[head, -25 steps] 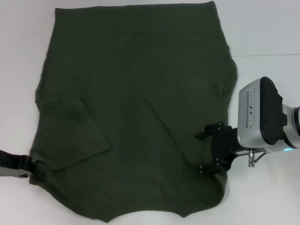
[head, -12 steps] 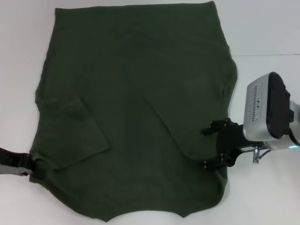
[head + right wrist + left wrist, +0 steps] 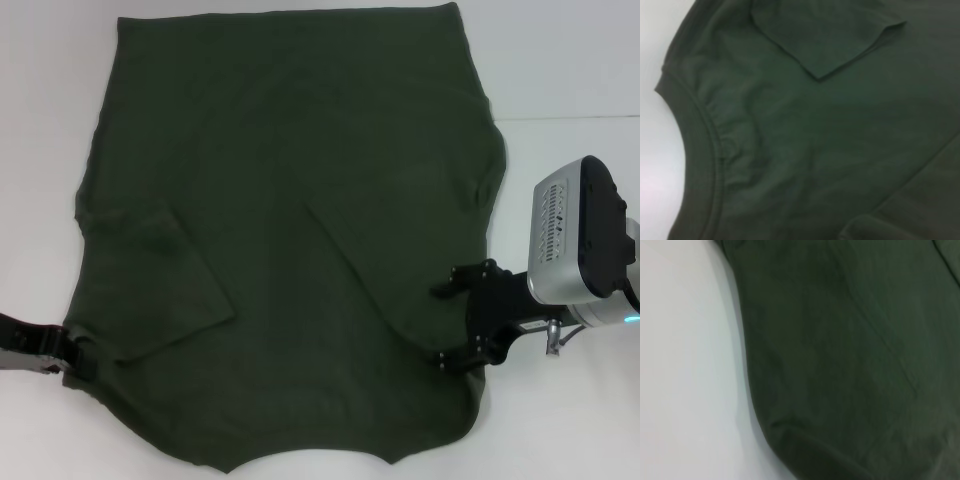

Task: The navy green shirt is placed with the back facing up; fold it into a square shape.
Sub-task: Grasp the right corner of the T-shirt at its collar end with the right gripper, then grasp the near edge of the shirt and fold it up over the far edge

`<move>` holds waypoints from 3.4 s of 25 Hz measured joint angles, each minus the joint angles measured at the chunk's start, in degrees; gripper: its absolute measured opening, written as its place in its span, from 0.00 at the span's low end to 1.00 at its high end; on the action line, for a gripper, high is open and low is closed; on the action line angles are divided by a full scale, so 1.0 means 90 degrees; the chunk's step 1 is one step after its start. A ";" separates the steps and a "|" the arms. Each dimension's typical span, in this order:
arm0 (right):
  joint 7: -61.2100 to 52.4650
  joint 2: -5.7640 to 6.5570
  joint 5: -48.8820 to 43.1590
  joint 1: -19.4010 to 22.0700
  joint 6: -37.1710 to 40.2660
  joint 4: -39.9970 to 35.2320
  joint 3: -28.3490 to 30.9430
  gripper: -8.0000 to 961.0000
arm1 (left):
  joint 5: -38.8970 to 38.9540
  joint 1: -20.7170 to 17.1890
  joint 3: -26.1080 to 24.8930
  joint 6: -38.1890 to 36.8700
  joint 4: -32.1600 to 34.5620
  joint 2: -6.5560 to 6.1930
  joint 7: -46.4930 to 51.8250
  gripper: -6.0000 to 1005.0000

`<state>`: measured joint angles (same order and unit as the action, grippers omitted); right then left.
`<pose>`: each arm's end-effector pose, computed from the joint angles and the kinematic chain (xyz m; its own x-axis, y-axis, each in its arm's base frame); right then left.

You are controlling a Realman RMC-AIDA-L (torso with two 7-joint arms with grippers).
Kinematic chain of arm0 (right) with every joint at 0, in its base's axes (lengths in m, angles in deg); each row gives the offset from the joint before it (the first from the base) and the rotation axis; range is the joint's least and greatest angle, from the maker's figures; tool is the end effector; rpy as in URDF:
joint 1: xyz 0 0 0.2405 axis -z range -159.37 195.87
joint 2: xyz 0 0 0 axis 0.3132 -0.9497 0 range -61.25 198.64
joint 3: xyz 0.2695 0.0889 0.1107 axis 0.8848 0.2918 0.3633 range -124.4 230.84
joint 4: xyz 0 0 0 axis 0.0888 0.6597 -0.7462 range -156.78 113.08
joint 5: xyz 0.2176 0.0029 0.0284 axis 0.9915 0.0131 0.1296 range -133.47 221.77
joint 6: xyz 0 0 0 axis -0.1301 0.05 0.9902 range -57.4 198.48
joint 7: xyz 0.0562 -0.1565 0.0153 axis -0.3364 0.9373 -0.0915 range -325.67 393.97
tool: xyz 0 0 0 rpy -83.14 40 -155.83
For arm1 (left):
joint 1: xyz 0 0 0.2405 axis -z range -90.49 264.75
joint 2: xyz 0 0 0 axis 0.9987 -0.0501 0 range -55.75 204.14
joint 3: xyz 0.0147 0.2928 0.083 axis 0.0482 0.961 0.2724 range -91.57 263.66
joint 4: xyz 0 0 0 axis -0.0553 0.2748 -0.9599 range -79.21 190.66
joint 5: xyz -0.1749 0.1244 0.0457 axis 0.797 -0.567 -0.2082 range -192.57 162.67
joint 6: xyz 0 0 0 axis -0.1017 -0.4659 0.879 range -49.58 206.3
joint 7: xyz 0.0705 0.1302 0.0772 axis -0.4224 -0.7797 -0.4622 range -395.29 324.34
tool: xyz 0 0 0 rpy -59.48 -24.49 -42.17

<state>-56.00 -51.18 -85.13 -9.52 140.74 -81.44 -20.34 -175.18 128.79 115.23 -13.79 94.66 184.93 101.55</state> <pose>0.2788 0.3892 -0.0787 0.9894 -0.1085 0.0970 -0.0750 -0.9513 -0.2990 -0.3565 0.3909 0.0229 0.2119 0.9759 0.0524 0.9515 -0.1938 -0.2389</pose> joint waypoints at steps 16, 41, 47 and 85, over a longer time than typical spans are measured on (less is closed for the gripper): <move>0.0100 -0.0030 0.0131 0.0009 -0.0151 0.0080 -0.0239 0.92 | -0.0010 -0.0001 0.0009 -0.0011 0.0000 0.0000 0.0000 0.04; -0.0052 -0.0029 0.0087 0.0062 -0.0629 0.0129 -0.0469 0.72 | -0.0010 0.0008 -0.0030 -0.0027 0.0000 0.0000 -0.0007 0.05; -0.0078 -0.0023 0.0087 0.0079 -0.0582 0.0108 -0.0469 0.59 | -0.0009 0.0019 -0.0030 -0.0038 0.0000 0.0000 0.0000 0.05; -0.0646 0.0002 0.0621 0.0174 0.0396 0.0348 0.1017 0.03 | 0.0100 0.0005 0.0022 -0.0014 0.0051 0.0038 -0.0141 0.04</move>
<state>-61.82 -51.17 -79.54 -7.95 144.31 -78.31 -11.19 -174.28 128.84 115.42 -13.91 95.12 185.28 100.28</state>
